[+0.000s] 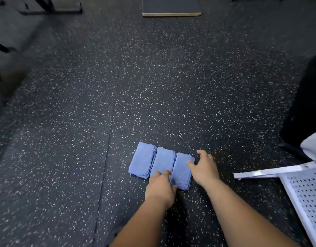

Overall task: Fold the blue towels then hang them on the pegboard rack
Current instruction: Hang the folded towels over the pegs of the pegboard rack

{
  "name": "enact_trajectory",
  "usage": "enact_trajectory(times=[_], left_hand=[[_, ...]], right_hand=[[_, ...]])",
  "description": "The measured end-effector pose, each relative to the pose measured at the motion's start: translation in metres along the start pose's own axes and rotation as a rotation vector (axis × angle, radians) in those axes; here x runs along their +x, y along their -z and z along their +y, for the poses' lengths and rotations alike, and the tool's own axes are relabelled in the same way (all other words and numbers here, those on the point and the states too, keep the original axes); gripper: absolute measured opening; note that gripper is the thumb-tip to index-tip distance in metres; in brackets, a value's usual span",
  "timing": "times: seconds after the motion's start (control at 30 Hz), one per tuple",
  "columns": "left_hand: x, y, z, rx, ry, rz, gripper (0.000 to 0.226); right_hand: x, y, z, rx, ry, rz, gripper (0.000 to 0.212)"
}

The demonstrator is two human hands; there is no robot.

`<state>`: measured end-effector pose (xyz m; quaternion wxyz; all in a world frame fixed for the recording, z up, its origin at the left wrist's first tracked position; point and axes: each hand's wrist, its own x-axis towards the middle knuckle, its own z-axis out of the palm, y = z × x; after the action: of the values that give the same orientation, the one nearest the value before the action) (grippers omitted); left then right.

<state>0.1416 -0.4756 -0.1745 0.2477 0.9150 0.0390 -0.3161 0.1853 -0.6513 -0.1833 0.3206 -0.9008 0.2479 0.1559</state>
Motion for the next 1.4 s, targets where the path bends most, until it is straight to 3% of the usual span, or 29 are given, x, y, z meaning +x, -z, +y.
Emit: enact_trajectory(times=[0.37,0.63,0.8,1.03,1.2,1.4], left_hand=[[0.017,-0.024,-0.004,0.154,-0.058,-0.041,0.047],[0.025,-0.029,-0.003,0.204,-0.065,-0.083,0.053],[0.022,-0.032,-0.003,0.238,-0.076,-0.087,0.055],[0.004,-0.027,0.015,0.206,-0.162,0.031,0.044],[-0.014,-0.022,0.032,0.009,-0.256,0.023,0.028],[-0.05,-0.01,0.057,-0.251,-0.293,0.029,0.043]], right_hand=[[0.041,-0.033,0.014,-0.3,0.157,-0.221,0.061],[0.043,-0.029,0.023,-0.36,0.067,-0.21,0.053],[0.037,-0.02,0.028,-0.227,0.011,-0.261,0.033],[0.005,0.008,0.025,0.018,0.02,-0.186,0.047],[-0.031,0.041,0.024,0.159,0.076,-0.088,0.048],[-0.08,0.09,0.029,0.308,0.141,-0.171,0.073]])
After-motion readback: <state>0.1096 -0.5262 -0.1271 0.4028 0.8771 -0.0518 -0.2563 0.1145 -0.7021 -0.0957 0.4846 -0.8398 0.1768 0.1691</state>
